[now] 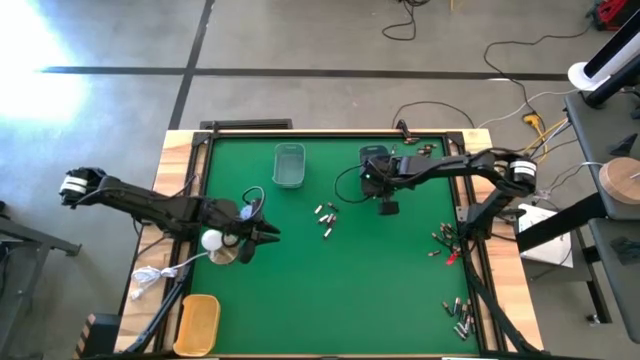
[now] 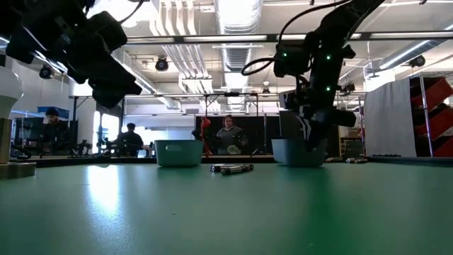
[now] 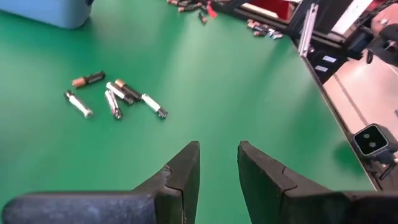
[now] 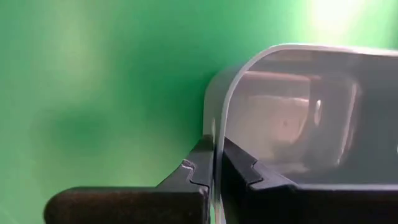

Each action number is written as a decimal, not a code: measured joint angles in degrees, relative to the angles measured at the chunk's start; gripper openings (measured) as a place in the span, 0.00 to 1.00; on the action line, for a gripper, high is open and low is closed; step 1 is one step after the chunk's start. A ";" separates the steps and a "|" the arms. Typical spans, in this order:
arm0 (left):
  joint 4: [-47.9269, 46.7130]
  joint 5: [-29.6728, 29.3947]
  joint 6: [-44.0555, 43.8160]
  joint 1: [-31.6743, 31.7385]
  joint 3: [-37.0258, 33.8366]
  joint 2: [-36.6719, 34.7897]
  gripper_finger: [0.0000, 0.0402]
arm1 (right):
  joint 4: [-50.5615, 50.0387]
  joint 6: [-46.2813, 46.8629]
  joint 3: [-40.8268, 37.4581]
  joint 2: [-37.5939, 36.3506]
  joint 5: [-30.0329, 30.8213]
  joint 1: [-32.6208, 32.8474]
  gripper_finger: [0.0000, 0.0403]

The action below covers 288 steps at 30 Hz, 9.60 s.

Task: Sort batteries
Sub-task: Move the gray bin to the right of the table, then move the yellow bin to the top middle of the table

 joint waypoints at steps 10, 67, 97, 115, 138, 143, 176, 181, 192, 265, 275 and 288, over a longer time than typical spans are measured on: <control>3.47 -2.19 -0.36 0.02 0.06 5.14 0.22 | 0.02 0.39 0.85 0.34 2.87 -0.18 0.12; -59.46 3.32 -75.64 -49.36 40.83 28.33 0.22 | 14.93 16.28 14.01 -0.87 4.31 25.74 0.17; -59.76 8.98 -89.66 -50.60 46.90 42.99 0.22 | 12.98 18.65 13.20 -0.88 4.20 26.27 0.16; -57.74 3.92 -76.03 -50.27 47.14 42.98 0.01 | 5.65 19.18 14.97 -1.52 4.24 30.16 0.17; -57.46 -17.71 -9.07 -28.73 55.91 43.10 0.00 | 7.12 8.65 19.17 -0.14 -4.99 38.88 0.22; -54.86 -16.60 3.06 -23.95 56.56 43.78 0.00 | 6.85 2.62 19.02 3.83 -5.49 38.90 0.27; -50.05 -15.77 14.89 -22.14 55.67 53.35 0.10 | 12.31 2.58 21.68 17.83 -9.82 38.96 0.33; -50.29 -16.53 14.90 -22.12 55.64 52.86 0.19 | 13.50 3.08 21.73 19.56 -9.83 38.66 0.27; -59.17 -14.69 3.61 -23.83 55.46 43.45 0.23 | 13.23 5.29 21.75 22.57 -9.44 38.44 0.04; -9.69 -54.41 3.59 -42.93 14.10 6.38 0.20 | -0.81 12.63 33.66 28.82 -3.58 5.65 0.03; -15.12 -52.87 3.51 -42.95 16.26 6.19 0.20 | -2.34 10.95 33.66 28.33 -3.43 7.49 0.03; -19.98 -51.94 3.31 -42.99 17.30 3.18 0.20 | -1.61 10.19 33.70 25.54 -1.81 7.34 0.03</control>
